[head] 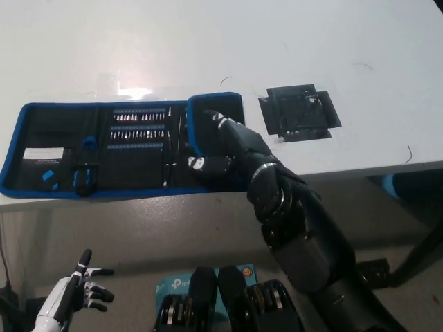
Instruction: The robot uses its right hand to lift an edge of the toolkit kept in middle of the desk and make one fold in it
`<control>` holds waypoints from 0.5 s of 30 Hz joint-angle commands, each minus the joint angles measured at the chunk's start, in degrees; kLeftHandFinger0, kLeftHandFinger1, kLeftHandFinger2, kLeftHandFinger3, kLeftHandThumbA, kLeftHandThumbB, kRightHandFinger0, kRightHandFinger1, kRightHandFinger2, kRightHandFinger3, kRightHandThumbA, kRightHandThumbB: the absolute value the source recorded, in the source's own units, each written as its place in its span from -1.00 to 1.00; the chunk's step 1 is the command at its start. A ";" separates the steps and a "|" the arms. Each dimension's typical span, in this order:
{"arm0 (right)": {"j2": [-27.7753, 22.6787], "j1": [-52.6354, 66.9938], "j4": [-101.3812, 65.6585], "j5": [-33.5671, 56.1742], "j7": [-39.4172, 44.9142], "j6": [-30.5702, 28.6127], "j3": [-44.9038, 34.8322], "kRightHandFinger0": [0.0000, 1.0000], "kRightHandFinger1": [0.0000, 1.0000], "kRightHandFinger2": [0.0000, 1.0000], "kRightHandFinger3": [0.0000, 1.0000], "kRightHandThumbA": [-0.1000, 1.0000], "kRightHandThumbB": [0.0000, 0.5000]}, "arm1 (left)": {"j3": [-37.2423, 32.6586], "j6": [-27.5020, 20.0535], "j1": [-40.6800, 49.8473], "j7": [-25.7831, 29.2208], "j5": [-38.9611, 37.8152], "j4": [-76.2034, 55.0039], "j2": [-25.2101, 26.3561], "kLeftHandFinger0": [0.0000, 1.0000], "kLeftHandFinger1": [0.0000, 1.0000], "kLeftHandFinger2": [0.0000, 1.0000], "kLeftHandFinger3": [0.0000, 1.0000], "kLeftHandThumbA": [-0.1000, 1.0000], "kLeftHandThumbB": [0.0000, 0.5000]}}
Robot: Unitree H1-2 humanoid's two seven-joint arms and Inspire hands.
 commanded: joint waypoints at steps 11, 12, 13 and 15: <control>9.88 0.66 -29.48 2.54 29.25 0.36 -30.58 1.00 1.00 1.00 1.00 0.20 0.88 | 0.70 0.17 0.08 -0.21 -0.01 -1.35 0.83 -0.06 -0.08 -0.29 0.27 1.00 1.00; 7.97 2.04 -33.03 6.70 30.59 0.36 -33.02 1.00 1.00 1.00 1.00 0.23 0.52 | 0.75 -0.41 0.06 -0.14 -0.01 -1.04 0.75 -0.09 -0.10 -0.29 0.26 1.00 1.00; 7.63 2.89 -34.80 10.53 29.86 0.36 -35.09 1.00 1.00 1.00 1.00 0.09 0.31 | 0.76 -0.35 0.08 -0.11 0.02 -1.18 0.72 -0.10 -0.11 -0.29 0.24 1.00 1.00; 5.38 4.45 -36.22 15.61 28.87 0.36 -35.37 1.00 1.00 1.00 1.00 0.02 0.05 | 0.83 -0.22 0.12 -0.19 -0.05 -1.16 0.79 -0.09 -0.08 -0.28 0.25 1.00 1.00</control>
